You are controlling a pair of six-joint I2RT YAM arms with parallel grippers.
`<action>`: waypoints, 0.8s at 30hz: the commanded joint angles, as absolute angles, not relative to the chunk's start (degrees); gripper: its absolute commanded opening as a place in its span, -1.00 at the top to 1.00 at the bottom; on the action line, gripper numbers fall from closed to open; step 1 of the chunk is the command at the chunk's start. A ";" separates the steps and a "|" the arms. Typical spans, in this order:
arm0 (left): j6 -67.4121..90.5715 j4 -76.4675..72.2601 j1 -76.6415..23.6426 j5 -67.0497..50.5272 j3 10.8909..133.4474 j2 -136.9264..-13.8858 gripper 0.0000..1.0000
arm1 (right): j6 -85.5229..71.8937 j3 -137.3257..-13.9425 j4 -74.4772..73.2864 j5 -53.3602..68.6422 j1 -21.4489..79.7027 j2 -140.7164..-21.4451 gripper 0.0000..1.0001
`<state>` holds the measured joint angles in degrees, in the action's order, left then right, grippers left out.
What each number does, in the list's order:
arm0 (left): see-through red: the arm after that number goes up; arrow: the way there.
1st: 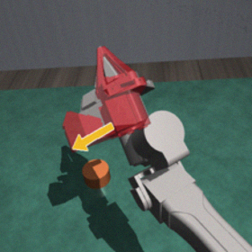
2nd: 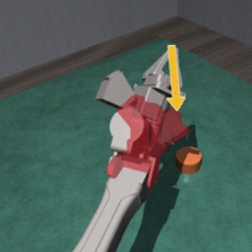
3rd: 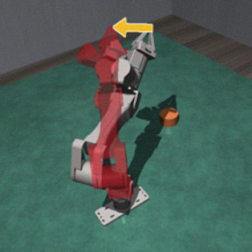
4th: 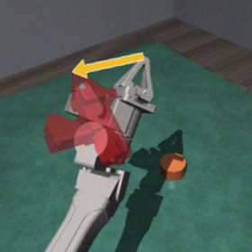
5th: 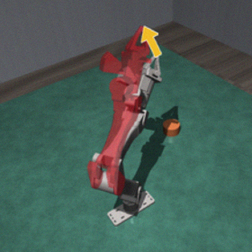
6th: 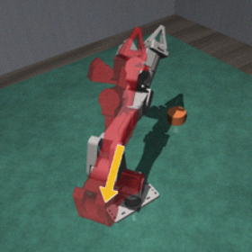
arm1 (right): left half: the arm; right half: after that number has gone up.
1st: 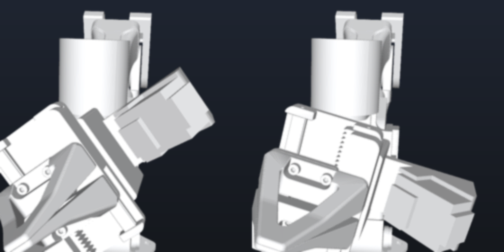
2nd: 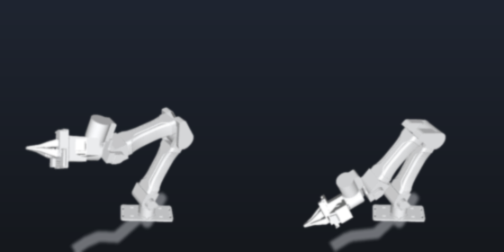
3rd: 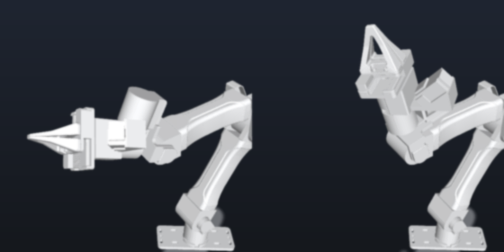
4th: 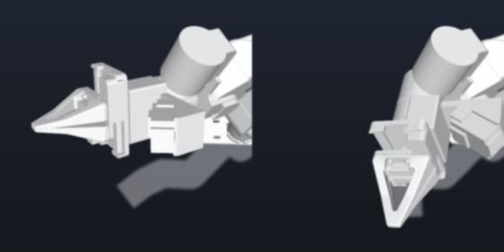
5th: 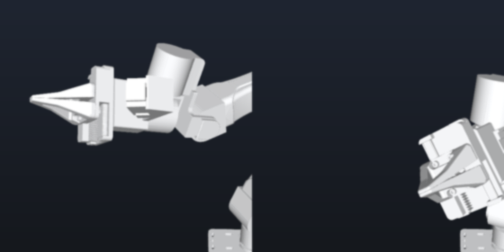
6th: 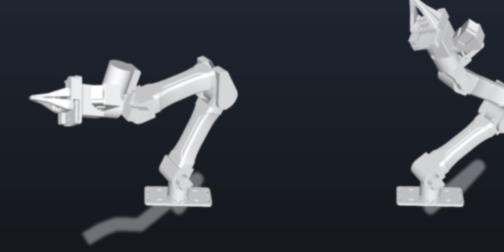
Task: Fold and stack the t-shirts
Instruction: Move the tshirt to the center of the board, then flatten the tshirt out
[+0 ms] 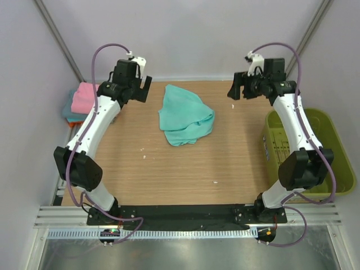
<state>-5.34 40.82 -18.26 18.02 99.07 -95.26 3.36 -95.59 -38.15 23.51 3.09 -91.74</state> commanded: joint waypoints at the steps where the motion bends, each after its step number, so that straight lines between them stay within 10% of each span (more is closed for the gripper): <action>1: 3.29 46.13 -14.43 7.15 98.96 -93.34 -0.99 | 11.57 -91.41 -43.30 30.06 8.23 -87.27 -0.60; 9: 7.99 52.90 -8.18 -23.33 107.80 -113.24 -0.81 | 19.35 -101.31 -45.71 24.19 19.15 -97.36 -0.57; 24: 11.78 48.43 -1.41 -29.79 111.45 -120.15 -0.61 | 7.91 -147.90 -32.26 10.99 26.98 -141.65 -0.38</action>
